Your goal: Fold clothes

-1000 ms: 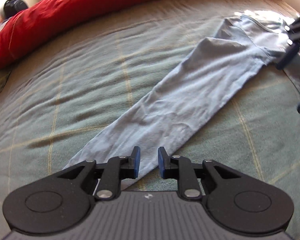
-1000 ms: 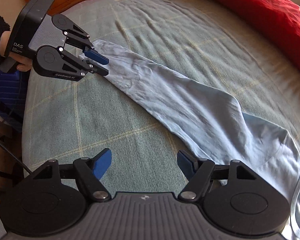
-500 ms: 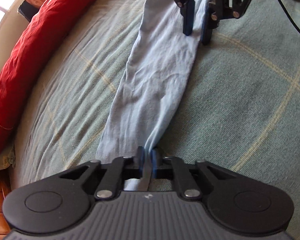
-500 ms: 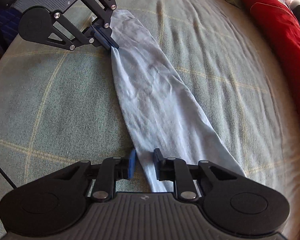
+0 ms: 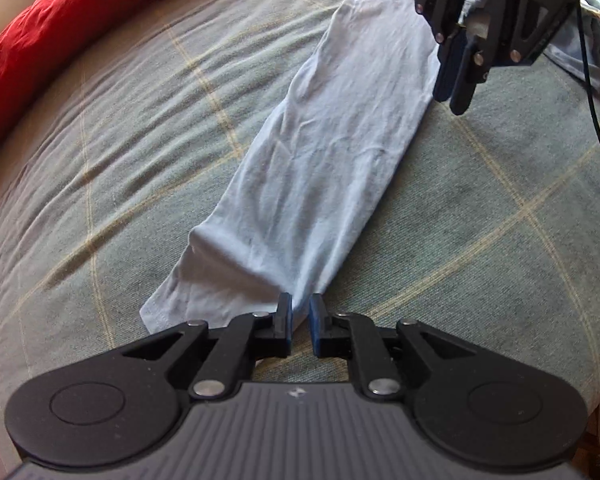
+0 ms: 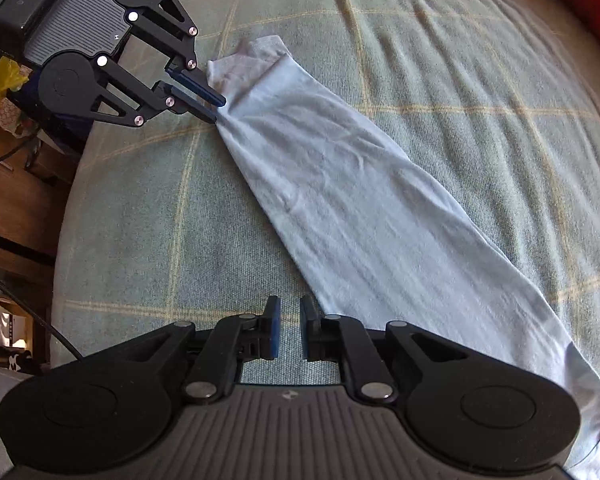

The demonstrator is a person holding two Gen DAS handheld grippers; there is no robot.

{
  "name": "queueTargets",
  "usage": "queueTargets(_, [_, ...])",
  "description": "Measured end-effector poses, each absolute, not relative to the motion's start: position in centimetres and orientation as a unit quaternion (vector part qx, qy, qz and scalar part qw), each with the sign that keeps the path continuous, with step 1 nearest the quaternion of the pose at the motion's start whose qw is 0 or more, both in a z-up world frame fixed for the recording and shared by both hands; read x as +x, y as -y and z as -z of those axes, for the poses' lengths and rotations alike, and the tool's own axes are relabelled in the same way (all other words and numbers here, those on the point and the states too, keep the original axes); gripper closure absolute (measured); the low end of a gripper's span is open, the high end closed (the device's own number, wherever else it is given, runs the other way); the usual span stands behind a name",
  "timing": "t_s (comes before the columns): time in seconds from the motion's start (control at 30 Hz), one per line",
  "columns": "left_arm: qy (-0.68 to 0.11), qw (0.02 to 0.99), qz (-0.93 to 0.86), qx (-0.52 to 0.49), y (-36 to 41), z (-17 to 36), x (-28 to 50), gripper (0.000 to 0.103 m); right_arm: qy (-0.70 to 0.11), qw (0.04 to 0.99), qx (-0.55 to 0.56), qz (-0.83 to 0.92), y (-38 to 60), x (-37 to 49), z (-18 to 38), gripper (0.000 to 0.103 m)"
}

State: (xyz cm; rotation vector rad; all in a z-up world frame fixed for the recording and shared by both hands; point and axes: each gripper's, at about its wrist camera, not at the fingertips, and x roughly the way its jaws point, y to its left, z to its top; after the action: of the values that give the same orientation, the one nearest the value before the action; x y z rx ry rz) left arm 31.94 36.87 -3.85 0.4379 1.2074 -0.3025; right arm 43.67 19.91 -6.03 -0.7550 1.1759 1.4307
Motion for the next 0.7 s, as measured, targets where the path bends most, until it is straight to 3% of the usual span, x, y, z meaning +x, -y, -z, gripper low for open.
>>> queueTargets(0.17, [-0.525,0.832,0.072,0.163,-40.2,2.3,34.6,0.073,-0.501,0.566,-0.29,-0.587,-19.4,45.0,5.4,0.088])
queueTargets(0.37, [-0.543,0.825,0.032,0.156,-44.2,4.6,37.0,0.072,-0.495,0.579,-0.276,-0.586,-19.1,45.5,4.7,0.088])
queueTargets(0.5, [-0.557,0.815,0.043,0.154,-45.2,5.8,36.6,0.061,-0.49,0.585,-0.28,-0.583,-19.9,45.7,4.0,0.087])
queueTargets(0.63, [-0.57,0.816,0.019,0.09,-46.3,6.2,36.6,0.062,-0.494,0.59,-0.275,-0.577,-20.9,45.8,3.5,0.086])
queueTargets(0.7, [-0.573,0.816,0.011,0.079,-46.1,6.5,36.6,0.071,-0.492,0.59,-0.275,-0.578,-21.4,45.9,3.3,0.086])
